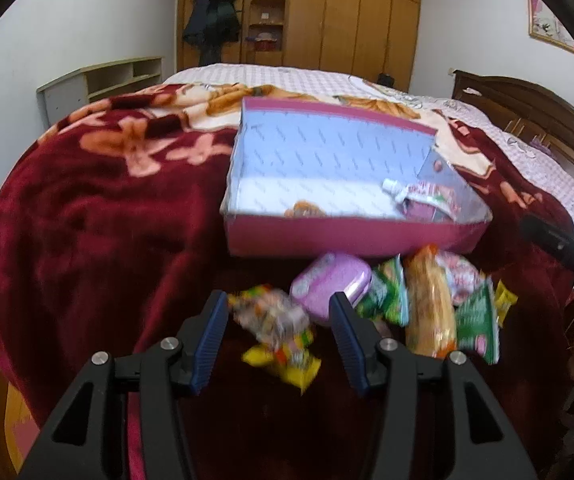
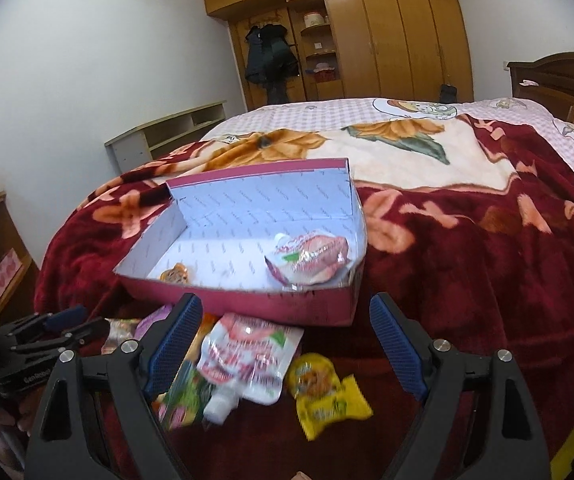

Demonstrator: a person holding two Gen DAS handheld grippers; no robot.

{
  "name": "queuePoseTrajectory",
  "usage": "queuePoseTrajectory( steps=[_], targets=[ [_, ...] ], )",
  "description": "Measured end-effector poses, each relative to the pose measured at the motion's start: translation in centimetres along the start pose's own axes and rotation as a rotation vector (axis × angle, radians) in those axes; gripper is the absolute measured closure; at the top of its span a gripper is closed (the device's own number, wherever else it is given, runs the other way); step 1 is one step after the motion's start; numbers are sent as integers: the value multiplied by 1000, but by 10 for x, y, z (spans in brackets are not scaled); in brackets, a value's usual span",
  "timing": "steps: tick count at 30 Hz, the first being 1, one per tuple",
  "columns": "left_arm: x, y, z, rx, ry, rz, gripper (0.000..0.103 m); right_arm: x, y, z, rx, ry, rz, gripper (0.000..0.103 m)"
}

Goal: Organize snacks
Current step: 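Move both tools back from the box toward the snack pile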

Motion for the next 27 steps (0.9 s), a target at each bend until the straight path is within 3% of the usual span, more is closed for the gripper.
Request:
queuePoseTrajectory(
  steps=[9,14,21,27],
  targets=[
    [-31,2,-9,-8,55,56,48,-33,-2,9,-12,22,-31,16],
    [-34,-6,-12,-61,32,63,47,-47,-4,2,-39,26,-5,15],
    [-39,-6,-24,33,26,23,47,-56,-13,-7,-41,46,-31,15],
    [-43,2,-34,43,35,49,47,-64,-16,-12,-21,64,-60,15]
  ],
)
Point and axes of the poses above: each gripper's, at about its wrist camera, not at the fingertips, and z roughly against the way its jaws point, y to its left, x to its top, the point moved 7 cm from there along -z, roughly the way its jaws point, and after that the axes turned 3 degrees about z, right-handed, at the moved point
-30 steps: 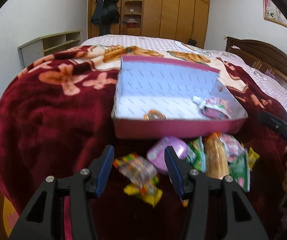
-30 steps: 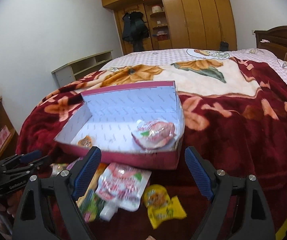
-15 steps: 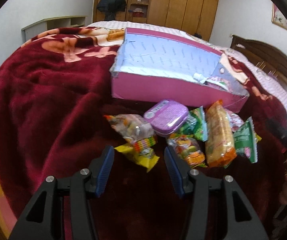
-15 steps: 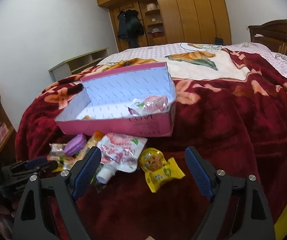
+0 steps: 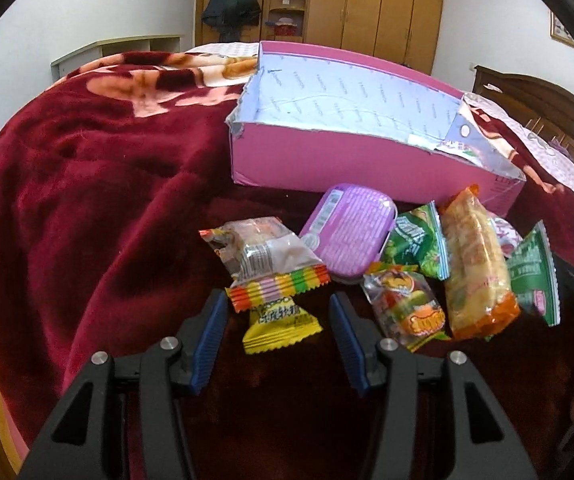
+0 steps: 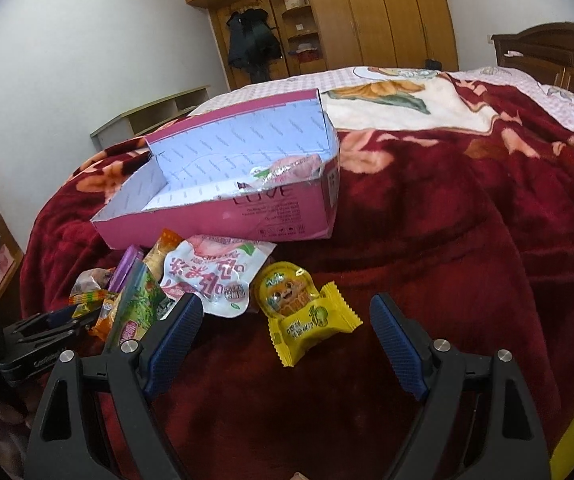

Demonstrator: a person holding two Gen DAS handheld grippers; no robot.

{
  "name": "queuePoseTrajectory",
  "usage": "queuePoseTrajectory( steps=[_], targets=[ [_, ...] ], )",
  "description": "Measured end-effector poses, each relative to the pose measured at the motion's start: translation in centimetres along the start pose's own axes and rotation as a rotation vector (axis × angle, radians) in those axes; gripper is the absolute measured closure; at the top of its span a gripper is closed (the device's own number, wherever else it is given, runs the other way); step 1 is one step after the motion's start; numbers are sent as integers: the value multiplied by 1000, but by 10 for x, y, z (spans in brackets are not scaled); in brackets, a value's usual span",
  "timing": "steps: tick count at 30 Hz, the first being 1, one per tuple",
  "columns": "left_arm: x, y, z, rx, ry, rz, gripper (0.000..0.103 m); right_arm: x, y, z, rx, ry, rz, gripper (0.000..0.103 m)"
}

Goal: Organize snacks
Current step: 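Move both tools back from the box toward the snack pile, then grasp the yellow candy packet with the left tool while the right tool grasps a yellow candy bar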

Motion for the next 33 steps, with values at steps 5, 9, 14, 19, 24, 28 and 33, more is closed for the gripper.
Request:
queuePoseTrajectory(
  steps=[5,9,14,19,24,28,33],
  targets=[
    [-2,0,0,12,-10,-5,48,-2,-2,-1,5,-1,-6,15],
    [-1,3,0,12,-12,6,60,-3,-2,-2,9,12,-14,15],
    [0,13,4,-8,-18,55,69,-4,-2,1,12,8,-17,15],
    [-2,10,16,-10,-26,28,69,-7,-2,4,14,9,-19,15],
    [-4,7,31,-50,-34,23,69,-9,0,6,11,12,-14,15],
    [-1,7,40,-70,-49,39,69,-11,1,5,6,17,-7,15],
    [1,0,50,-87,-77,23,69,-11,-5,6,-17,22,-22,15]
  ],
)
Point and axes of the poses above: each gripper's, at about its wrist camera, not at the fingertips, and z roughly against the way its jaws point, y to its left, x to its top, the point moved 7 cm from there along -z, roughly the way its jaws point, and after that the axes turned 3 degrees about z, right-handed, at the moved point
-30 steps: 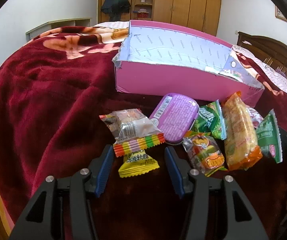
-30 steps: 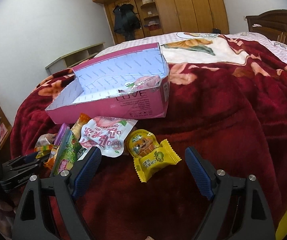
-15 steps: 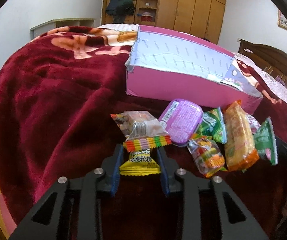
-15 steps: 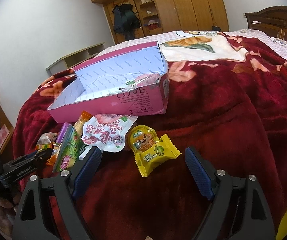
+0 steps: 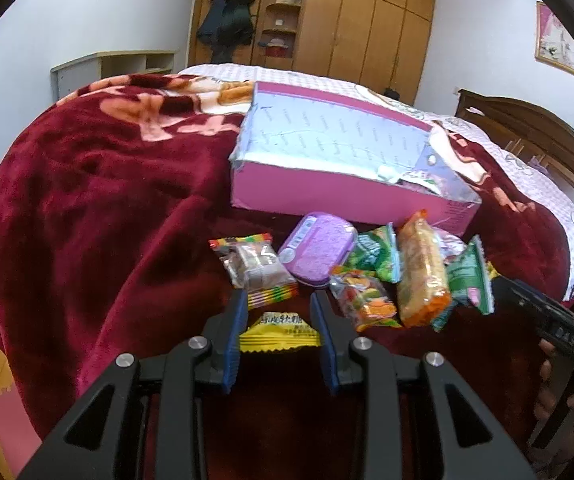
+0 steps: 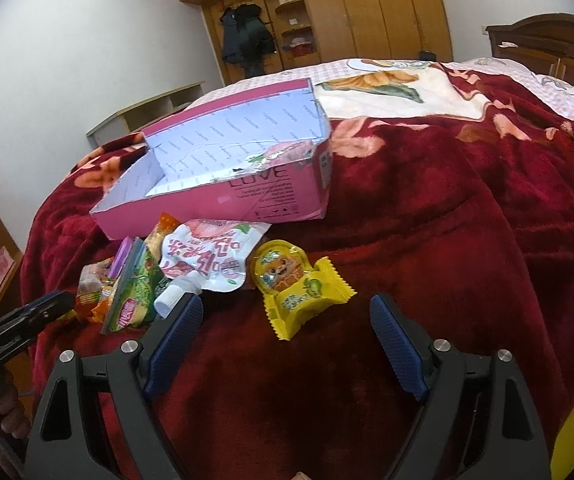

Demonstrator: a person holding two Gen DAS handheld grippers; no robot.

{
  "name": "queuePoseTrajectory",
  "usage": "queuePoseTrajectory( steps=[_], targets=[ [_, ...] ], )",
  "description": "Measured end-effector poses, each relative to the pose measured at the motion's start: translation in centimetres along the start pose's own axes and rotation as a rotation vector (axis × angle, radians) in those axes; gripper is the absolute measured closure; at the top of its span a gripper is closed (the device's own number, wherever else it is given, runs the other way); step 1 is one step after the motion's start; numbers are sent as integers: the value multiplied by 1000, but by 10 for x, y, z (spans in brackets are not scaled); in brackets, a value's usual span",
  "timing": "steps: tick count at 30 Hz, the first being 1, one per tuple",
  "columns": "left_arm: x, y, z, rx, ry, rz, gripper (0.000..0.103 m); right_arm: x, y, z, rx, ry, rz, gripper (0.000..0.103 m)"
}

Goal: Organize snacks
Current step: 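Grasp the yellow candy packet with the left tool while the right tool grasps a yellow candy bar, then carry the yellow packet into the box and open the left tool while the right tool lifts its candy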

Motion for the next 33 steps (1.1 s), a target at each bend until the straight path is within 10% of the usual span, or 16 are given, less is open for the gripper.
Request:
queuePoseTrajectory(
  steps=[9,33],
  targets=[
    [-2,-13,3,-25,-11,-29,69,4,-6,-5,17,-8,-22,16],
    [-8,-11,1,-41,-1,-8,69,-5,-10,-19,28,10,-32,74]
  ],
)
Point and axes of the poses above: each gripper's, at about its wrist camera, not at the fingertips, and z roughly against the way its jaws point, y to its left, x to its top, the point moved 7 cm from there along -z, roughly the way its jaws point, and after that the axes turned 3 degrees about z, right-handed, at the moved point
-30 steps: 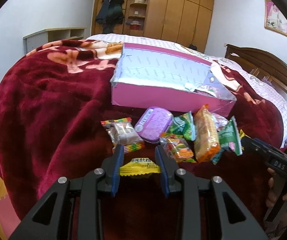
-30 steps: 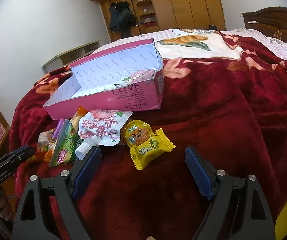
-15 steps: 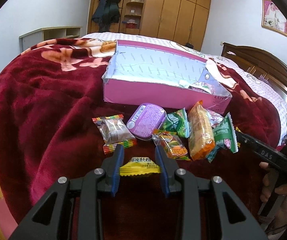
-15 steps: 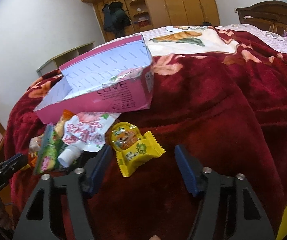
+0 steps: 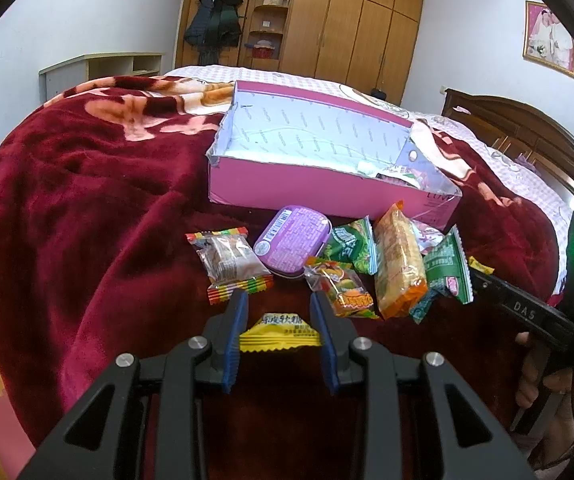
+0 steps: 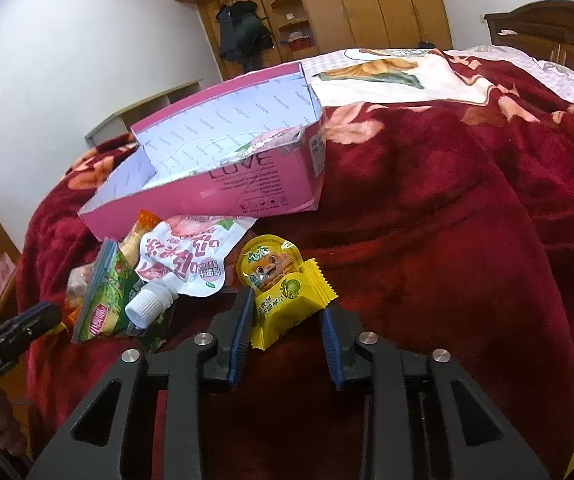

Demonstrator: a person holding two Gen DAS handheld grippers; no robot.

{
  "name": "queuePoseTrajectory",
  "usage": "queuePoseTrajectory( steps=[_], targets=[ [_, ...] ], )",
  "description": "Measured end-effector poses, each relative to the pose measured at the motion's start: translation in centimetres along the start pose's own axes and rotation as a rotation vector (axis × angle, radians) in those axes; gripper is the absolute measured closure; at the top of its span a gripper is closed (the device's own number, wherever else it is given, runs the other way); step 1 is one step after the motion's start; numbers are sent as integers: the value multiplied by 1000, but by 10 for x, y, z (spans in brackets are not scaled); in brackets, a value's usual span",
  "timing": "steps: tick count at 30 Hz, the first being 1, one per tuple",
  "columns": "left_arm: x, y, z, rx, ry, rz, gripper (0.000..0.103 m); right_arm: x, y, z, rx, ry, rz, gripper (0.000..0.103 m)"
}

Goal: Organize snacks
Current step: 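Carry the yellow packet into the box and open the left tool while the right tool lifts its candy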

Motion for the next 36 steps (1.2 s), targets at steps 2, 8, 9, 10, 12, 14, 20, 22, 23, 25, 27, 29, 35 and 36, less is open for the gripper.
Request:
queuePoseTrajectory(
  steps=[2,8,9,10,12,14,20,22,23,25,27,29,35,36],
  targets=[
    [1,1,0,-1,-2,6,69,0,-1,2,15,-8,-9,74],
    [9,1,4,-3,-12,7,69,4,0,8,39,-30,-24,74],
    [10,1,4,-4,-14,7,69,5,0,10,38,-36,-24,74],
    [12,1,6,-6,-19,8,69,6,0,12,37,-46,-23,74],
    [17,-1,9,-17,-30,7,69,8,2,18,37,-64,-17,74],
    [22,-3,11,-19,-41,0,69,11,5,23,38,-78,-6,74],
    [36,-8,7,-13,-57,-27,69,18,12,31,38,-100,26,74],
    [43,-10,2,-6,-59,-44,69,21,11,31,40,-100,29,74],
    [46,-11,1,-6,-60,-48,69,22,11,31,42,-100,26,74],
    [53,-13,-2,-10,-64,-52,69,25,10,31,46,-100,20,74],
    [61,-14,-5,-15,-73,-55,69,28,9,32,45,-101,19,74],
    [69,-16,-9,-9,-81,-64,69,32,10,33,50,-103,23,74],
    [88,-21,-15,-4,-102,-88,69,41,16,36,52,-113,52,74],
    [91,-21,-15,-4,-108,-90,69,42,16,36,53,-114,53,74]
  ],
)
Point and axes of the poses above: each gripper's, at about its wrist camera, not at the fingertips, and z roughly against the way its jaws point, y to its left, x to its top, the point moved 7 cm from there along -z, roughly the way its jaws point, and after that the axes turned 3 degrees about z, right-handed, at the moved point
